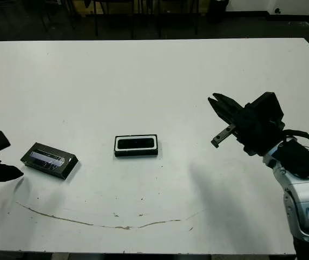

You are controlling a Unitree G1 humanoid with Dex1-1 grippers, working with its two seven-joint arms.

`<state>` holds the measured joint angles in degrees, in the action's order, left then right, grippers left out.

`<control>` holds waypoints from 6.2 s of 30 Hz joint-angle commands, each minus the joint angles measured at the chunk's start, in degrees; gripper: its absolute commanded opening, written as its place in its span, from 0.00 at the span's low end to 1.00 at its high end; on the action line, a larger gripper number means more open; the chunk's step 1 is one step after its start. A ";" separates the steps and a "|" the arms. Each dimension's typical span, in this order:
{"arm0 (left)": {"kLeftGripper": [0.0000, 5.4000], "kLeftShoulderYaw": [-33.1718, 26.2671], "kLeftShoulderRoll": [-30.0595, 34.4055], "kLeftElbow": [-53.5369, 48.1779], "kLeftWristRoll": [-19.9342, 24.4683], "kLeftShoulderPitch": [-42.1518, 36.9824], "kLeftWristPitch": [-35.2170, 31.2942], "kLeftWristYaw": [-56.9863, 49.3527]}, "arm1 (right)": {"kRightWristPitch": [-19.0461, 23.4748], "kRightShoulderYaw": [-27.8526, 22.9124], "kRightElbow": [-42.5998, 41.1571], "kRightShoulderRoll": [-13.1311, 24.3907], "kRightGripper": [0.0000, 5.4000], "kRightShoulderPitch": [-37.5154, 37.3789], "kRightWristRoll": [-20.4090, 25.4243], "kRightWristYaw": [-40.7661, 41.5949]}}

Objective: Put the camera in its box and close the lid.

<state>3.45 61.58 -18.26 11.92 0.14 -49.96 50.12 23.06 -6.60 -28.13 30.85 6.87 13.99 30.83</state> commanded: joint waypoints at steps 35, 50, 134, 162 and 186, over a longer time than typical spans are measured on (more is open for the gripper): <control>0.00 8.90 -9.22 9.14 -7.44 -6.95 7.57 -4.65 | 2.56 2.23 -1.54 0.74 0.00 -1.58 -2.53 -1.41; 0.00 7.62 -9.63 13.89 -10.72 -7.81 10.13 -5.68 | 2.42 2.40 -1.58 1.09 0.00 -2.04 -2.80 -1.27; 0.00 15.58 -27.21 35.94 -20.76 -34.01 32.41 9.46 | -2.52 4.43 1.92 0.28 0.00 -3.95 -4.23 0.19; 0.28 -5.16 -67.93 -38.66 -5.18 24.77 5.04 -52.15 | -3.11 7.64 0.74 -2.74 0.00 -5.55 -5.47 -2.15; 1.00 3.78 -70.76 -26.61 -7.73 20.46 11.80 -63.88 | -2.49 10.34 1.65 -4.30 0.00 -4.59 -6.71 -2.85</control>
<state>7.43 -7.74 -44.93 3.69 18.99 -36.25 -13.52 19.78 3.41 -26.94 26.51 2.12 7.57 27.97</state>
